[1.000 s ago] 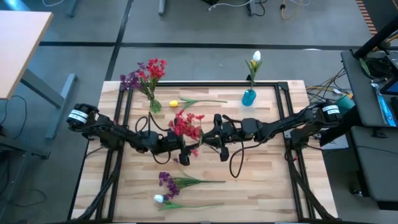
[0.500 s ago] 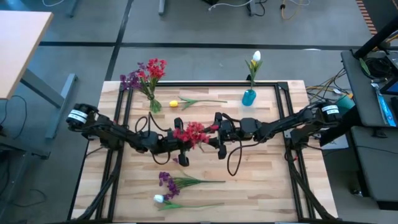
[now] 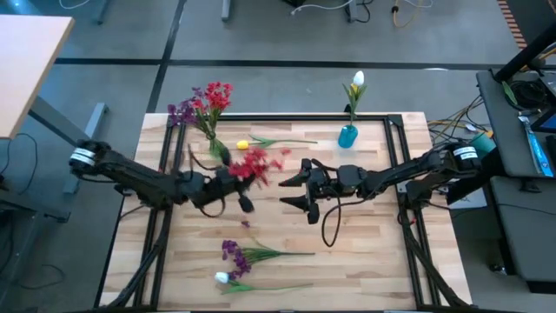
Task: Sort flowers into vase by color
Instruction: Put the red flowers into the green vase
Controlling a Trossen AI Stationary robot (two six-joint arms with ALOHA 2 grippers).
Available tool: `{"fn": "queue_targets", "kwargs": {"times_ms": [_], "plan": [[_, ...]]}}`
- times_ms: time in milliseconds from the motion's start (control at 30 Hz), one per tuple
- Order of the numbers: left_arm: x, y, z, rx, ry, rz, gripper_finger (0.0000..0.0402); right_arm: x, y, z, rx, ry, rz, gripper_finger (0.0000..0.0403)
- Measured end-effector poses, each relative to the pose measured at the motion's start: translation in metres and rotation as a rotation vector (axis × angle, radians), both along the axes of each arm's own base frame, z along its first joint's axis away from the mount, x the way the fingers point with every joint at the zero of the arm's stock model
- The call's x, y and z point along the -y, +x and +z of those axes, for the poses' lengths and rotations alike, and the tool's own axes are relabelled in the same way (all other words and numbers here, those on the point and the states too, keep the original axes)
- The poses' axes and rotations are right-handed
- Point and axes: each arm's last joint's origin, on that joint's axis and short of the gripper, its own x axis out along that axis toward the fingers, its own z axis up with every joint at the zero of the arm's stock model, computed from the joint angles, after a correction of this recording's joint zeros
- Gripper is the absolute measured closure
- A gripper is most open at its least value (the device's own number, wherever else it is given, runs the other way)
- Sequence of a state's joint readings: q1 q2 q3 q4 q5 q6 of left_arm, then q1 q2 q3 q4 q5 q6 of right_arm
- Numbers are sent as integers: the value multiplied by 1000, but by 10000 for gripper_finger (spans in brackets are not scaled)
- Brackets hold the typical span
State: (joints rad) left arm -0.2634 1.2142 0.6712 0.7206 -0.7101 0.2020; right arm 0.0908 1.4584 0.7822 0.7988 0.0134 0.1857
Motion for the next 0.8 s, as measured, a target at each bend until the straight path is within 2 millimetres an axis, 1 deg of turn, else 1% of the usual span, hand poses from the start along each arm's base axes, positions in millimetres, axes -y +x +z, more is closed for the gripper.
{"fn": "queue_targets", "kwargs": {"times_ms": [100, 233, 367, 500, 567, 633, 733, 800], "plan": [[-13, -24, 17, -40, 35, 152, 397, 3, -2, -1, -42, -2, -65, 177], [-36, -59, 35, -65, 17, 326, 397, 5, -1, -3, -60, -5, -97, 176], [-55, -93, 52, 12, -16, 408, 397, 9, -1, -4, -63, -6, -111, 177], [-71, -122, 66, 96, -18, 508, 397, 21, 0, -4, -61, -18, -148, 177], [-77, -132, 69, 125, -21, 539, 397, 30, 0, -4, -63, -28, -172, 177], [-81, -138, 71, 163, -21, 536, 397, 43, 0, -5, -69, -32, -208, 177], [-88, -141, 72, 177, -8, 564, 398, 61, -2, -6, -88, -43, -258, 177], [-94, -142, 71, 182, -15, 603, 398, 70, -3, -8, -100, -47, -261, 177]]}}
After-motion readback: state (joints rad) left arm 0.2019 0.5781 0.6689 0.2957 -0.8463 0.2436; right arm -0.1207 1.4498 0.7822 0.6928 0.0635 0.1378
